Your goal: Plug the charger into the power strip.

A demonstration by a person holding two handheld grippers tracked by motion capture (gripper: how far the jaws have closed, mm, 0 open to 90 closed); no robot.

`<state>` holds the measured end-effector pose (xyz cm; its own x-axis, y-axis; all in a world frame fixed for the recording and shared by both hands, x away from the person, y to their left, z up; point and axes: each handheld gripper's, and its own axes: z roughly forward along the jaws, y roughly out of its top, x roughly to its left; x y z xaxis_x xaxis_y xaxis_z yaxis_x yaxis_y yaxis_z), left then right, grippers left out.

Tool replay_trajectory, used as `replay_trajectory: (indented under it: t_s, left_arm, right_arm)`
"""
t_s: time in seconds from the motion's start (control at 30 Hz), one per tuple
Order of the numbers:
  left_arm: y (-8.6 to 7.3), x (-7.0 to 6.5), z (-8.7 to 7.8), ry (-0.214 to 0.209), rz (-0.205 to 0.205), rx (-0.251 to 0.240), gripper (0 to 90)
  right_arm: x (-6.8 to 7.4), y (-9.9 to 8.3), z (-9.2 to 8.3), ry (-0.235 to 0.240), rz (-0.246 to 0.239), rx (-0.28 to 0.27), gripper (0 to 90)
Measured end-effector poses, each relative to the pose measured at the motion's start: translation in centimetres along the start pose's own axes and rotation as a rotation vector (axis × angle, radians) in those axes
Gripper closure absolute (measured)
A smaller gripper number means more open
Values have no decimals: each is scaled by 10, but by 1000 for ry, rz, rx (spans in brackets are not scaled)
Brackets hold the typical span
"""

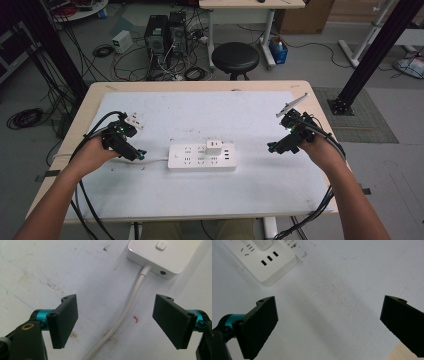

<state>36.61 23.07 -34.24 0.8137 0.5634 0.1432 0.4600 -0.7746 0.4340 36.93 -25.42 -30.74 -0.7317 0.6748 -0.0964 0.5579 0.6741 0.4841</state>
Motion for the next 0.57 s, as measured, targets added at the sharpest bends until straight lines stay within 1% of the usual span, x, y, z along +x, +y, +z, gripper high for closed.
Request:
replay_trajectory:
  t_s: [0.07,0.13,0.17,0.27,0.33,0.37,0.4,0.43,0.47,0.5,0.53,0.57]
  left_arm:
    - [-1,-1,0,1,-9,-1,206]
    - [-1,-1,-1,4,-4,0,206]
    - [-2,-1,-1,4,-4,0,206]
    - [-3,-2,-2,6,-18,-7,205]
    - [-3,-2,-3,9,-13,-1,206]
    - [-3,-3,-2,9,-19,-9,205]
    - [-3,-2,-3,11,-14,-1,205]
    - [-3,-2,-2,9,-21,-5,206]
    - [-3,-2,-3,10,-14,0,205]
    - [-3,-3,-2,10,-24,-9,205]
    - [-3,-2,-3,10,-14,0,205]
    - [-3,-2,-3,10,-14,0,205]
  right_arm:
    - [0,0,1,4,6,-3,7]
    - [1,-1,2,5,3,-5,7]
    - [1,-1,2,6,12,-2,7]
    - [2,-3,4,12,17,-8,7]
    - [2,-5,5,16,21,-15,7]
    - [2,-6,6,18,27,-18,7]
    - [3,-8,6,21,32,-16,8]
    - [2,-9,7,21,28,-17,7]
    - [2,-10,7,21,31,-19,7]
    - [2,-10,7,23,39,-20,7]
    - [2,-11,6,24,43,-22,7]
    - [1,-12,6,22,46,-23,8]
